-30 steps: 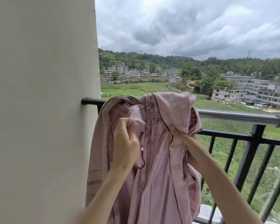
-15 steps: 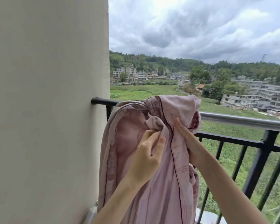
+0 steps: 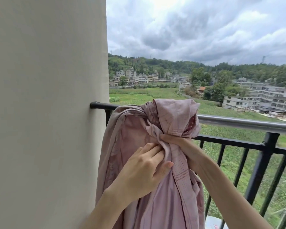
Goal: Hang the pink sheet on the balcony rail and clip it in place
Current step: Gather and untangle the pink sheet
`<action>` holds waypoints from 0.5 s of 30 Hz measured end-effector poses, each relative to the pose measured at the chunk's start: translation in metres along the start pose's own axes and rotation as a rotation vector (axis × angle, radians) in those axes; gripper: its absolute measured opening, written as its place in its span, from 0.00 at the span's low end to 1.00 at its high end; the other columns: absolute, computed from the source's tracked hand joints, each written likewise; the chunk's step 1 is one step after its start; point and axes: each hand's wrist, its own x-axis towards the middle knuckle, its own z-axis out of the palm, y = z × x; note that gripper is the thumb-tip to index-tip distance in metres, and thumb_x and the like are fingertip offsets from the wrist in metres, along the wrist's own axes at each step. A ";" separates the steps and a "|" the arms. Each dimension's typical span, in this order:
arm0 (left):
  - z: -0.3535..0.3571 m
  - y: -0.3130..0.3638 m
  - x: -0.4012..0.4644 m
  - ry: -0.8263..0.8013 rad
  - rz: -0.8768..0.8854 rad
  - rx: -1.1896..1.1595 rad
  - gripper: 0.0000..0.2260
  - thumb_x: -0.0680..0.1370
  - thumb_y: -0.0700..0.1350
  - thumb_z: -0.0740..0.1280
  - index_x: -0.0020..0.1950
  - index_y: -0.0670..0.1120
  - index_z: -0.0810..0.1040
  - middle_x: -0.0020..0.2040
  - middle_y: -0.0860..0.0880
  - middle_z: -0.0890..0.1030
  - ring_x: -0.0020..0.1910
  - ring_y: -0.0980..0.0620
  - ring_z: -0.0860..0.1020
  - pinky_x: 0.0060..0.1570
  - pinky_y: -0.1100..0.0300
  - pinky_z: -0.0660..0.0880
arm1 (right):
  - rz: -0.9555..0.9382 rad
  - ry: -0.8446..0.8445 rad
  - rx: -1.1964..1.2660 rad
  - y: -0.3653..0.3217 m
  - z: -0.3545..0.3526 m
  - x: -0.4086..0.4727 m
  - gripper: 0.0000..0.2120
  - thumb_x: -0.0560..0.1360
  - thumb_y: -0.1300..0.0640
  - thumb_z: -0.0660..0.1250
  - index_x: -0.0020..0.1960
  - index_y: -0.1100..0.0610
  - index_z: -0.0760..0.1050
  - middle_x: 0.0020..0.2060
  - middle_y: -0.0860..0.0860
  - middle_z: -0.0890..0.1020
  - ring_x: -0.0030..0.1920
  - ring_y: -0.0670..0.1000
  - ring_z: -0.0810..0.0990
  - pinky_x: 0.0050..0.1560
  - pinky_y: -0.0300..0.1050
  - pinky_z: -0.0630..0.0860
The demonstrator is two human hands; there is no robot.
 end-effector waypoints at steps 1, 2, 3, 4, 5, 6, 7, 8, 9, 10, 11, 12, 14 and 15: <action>-0.001 0.000 -0.001 0.009 -0.006 -0.083 0.20 0.80 0.56 0.52 0.50 0.45 0.79 0.51 0.54 0.80 0.57 0.57 0.73 0.58 0.56 0.70 | 0.021 0.027 -0.012 0.001 -0.001 0.001 0.17 0.63 0.57 0.75 0.48 0.63 0.82 0.45 0.61 0.84 0.44 0.56 0.84 0.47 0.46 0.80; -0.003 -0.001 -0.002 0.052 -0.038 -0.185 0.20 0.80 0.56 0.53 0.46 0.47 0.81 0.47 0.56 0.81 0.55 0.60 0.74 0.57 0.57 0.70 | 0.038 0.058 -0.015 0.002 -0.001 0.002 0.14 0.63 0.58 0.75 0.47 0.63 0.82 0.44 0.61 0.84 0.42 0.56 0.83 0.46 0.47 0.80; -0.005 -0.004 -0.002 0.138 -0.085 -0.270 0.21 0.80 0.57 0.54 0.44 0.48 0.82 0.44 0.58 0.82 0.53 0.62 0.74 0.56 0.59 0.71 | 0.046 0.092 -0.014 0.003 -0.001 0.003 0.12 0.64 0.60 0.75 0.46 0.63 0.82 0.44 0.62 0.84 0.40 0.56 0.83 0.47 0.48 0.80; -0.008 -0.010 -0.002 0.256 -0.136 -0.308 0.20 0.79 0.57 0.56 0.43 0.48 0.83 0.42 0.59 0.82 0.51 0.63 0.75 0.54 0.60 0.72 | 0.046 0.123 -0.012 0.003 -0.002 0.005 0.11 0.64 0.61 0.75 0.45 0.64 0.82 0.43 0.62 0.84 0.39 0.56 0.83 0.47 0.50 0.79; -0.011 -0.018 -0.002 0.385 -0.194 -0.286 0.16 0.78 0.56 0.59 0.45 0.49 0.83 0.42 0.59 0.81 0.50 0.63 0.75 0.52 0.61 0.72 | 0.042 0.148 -0.010 0.003 -0.004 0.005 0.09 0.64 0.62 0.75 0.43 0.64 0.82 0.41 0.62 0.84 0.38 0.56 0.83 0.47 0.51 0.79; -0.014 -0.029 -0.001 0.482 -0.269 -0.225 0.12 0.77 0.53 0.62 0.49 0.49 0.82 0.45 0.58 0.81 0.51 0.61 0.74 0.53 0.63 0.72 | 0.030 0.171 -0.009 0.002 -0.005 0.006 0.07 0.64 0.63 0.74 0.41 0.63 0.82 0.38 0.60 0.84 0.35 0.55 0.83 0.46 0.51 0.79; -0.016 -0.041 0.001 0.527 -0.366 -0.159 0.12 0.75 0.50 0.66 0.56 0.49 0.79 0.51 0.55 0.79 0.54 0.59 0.72 0.56 0.64 0.70 | 0.018 0.187 -0.012 0.001 -0.006 0.006 0.04 0.65 0.63 0.74 0.40 0.62 0.82 0.36 0.59 0.84 0.33 0.54 0.83 0.44 0.49 0.79; -0.019 -0.053 0.003 0.505 -0.481 -0.110 0.19 0.73 0.48 0.69 0.63 0.49 0.74 0.57 0.52 0.76 0.57 0.56 0.69 0.59 0.64 0.67 | 0.011 0.193 -0.014 0.000 -0.006 0.006 0.04 0.65 0.64 0.74 0.39 0.61 0.81 0.34 0.57 0.84 0.32 0.53 0.83 0.42 0.48 0.79; -0.021 -0.068 0.005 0.416 -0.598 -0.079 0.27 0.72 0.49 0.71 0.69 0.48 0.68 0.63 0.49 0.71 0.61 0.52 0.66 0.61 0.61 0.65 | 0.008 0.196 -0.012 -0.001 -0.006 0.006 0.04 0.65 0.64 0.74 0.40 0.61 0.81 0.33 0.56 0.84 0.32 0.52 0.83 0.41 0.47 0.79; -0.022 -0.080 0.008 0.299 -0.717 -0.050 0.35 0.70 0.52 0.72 0.72 0.47 0.62 0.67 0.46 0.67 0.64 0.48 0.65 0.62 0.55 0.65 | 0.001 0.199 -0.009 -0.002 -0.006 0.006 0.05 0.65 0.64 0.74 0.41 0.62 0.81 0.34 0.56 0.84 0.33 0.52 0.83 0.41 0.46 0.79; -0.024 -0.088 0.012 0.182 -0.809 -0.009 0.39 0.68 0.56 0.73 0.73 0.47 0.59 0.68 0.45 0.65 0.65 0.44 0.65 0.60 0.51 0.67 | -0.008 0.206 -0.003 -0.002 -0.006 0.007 0.06 0.65 0.64 0.74 0.42 0.62 0.81 0.34 0.56 0.84 0.33 0.52 0.83 0.41 0.46 0.79; -0.023 -0.095 0.014 0.098 -0.864 0.031 0.38 0.68 0.58 0.72 0.73 0.48 0.61 0.67 0.45 0.67 0.64 0.43 0.67 0.56 0.48 0.69 | -0.019 0.219 0.004 -0.001 -0.005 0.008 0.07 0.65 0.64 0.74 0.43 0.62 0.81 0.35 0.56 0.84 0.34 0.52 0.83 0.41 0.46 0.79; -0.022 -0.103 0.018 0.071 -0.884 0.119 0.21 0.72 0.55 0.69 0.62 0.48 0.73 0.58 0.44 0.76 0.55 0.41 0.74 0.42 0.53 0.70 | -0.048 0.253 0.014 -0.002 -0.004 0.010 0.09 0.65 0.64 0.74 0.45 0.62 0.81 0.36 0.56 0.85 0.35 0.52 0.83 0.40 0.45 0.78; -0.022 -0.105 0.019 0.104 -0.875 0.163 0.12 0.74 0.52 0.67 0.54 0.48 0.78 0.53 0.44 0.78 0.50 0.40 0.76 0.38 0.55 0.68 | -0.066 0.272 0.018 -0.002 -0.003 0.011 0.11 0.65 0.64 0.74 0.46 0.62 0.80 0.37 0.56 0.85 0.36 0.53 0.83 0.40 0.46 0.78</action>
